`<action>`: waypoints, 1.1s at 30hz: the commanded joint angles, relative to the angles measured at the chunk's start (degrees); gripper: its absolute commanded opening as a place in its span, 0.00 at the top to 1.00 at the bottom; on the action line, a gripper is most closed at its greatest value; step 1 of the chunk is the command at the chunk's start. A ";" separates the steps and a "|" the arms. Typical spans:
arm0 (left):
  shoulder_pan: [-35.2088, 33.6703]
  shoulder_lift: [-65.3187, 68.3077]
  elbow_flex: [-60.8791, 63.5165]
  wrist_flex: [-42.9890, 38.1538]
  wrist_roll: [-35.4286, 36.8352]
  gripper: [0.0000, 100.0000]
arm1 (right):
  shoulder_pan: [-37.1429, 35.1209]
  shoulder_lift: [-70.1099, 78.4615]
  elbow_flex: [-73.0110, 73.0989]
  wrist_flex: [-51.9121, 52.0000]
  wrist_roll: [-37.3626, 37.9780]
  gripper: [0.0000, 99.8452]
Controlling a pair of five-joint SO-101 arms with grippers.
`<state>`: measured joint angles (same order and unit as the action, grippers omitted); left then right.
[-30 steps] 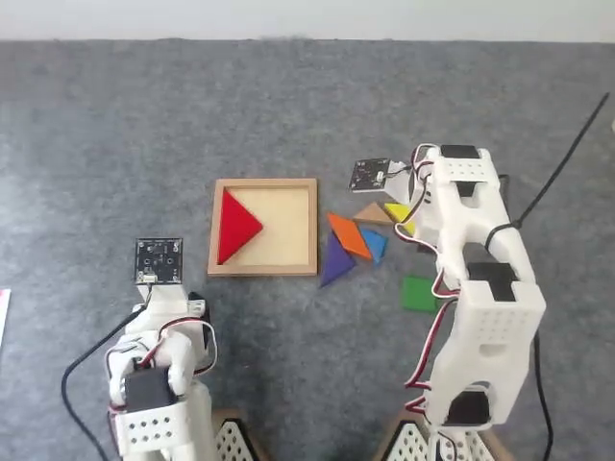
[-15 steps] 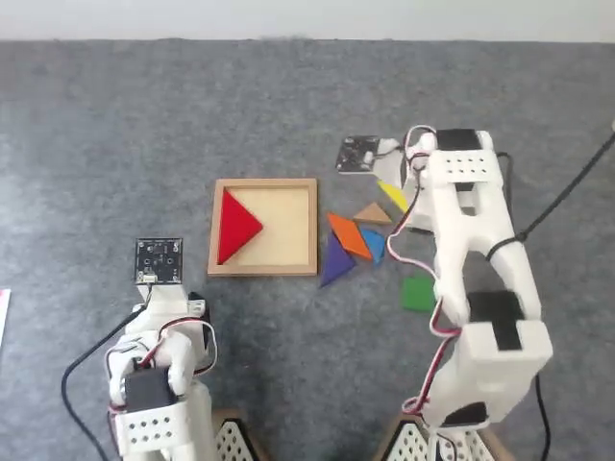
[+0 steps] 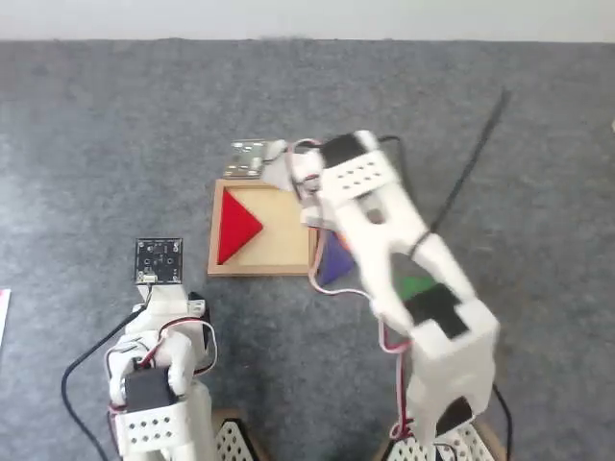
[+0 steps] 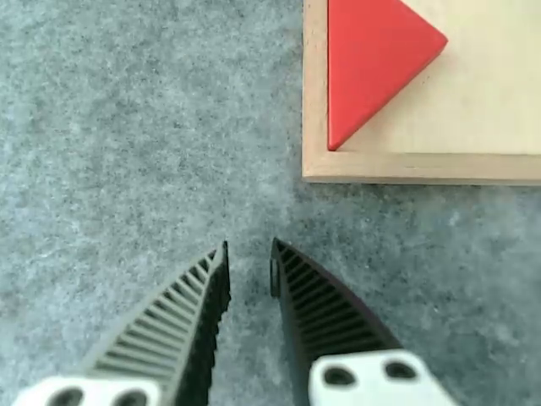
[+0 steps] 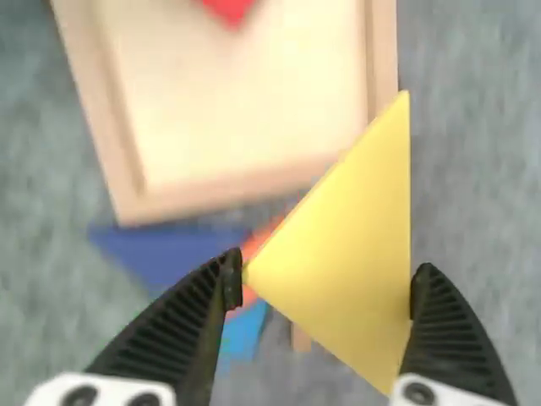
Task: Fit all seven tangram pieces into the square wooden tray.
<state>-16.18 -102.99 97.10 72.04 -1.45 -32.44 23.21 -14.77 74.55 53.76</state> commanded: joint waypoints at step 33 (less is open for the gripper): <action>0.26 -1.14 -0.66 0.26 0.00 0.92 | -9.71 22.99 -29.54 2.68 -6.68 0.54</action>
<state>-16.18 -102.99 97.10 72.04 -1.45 -42.11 46.95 -40.88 76.84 46.46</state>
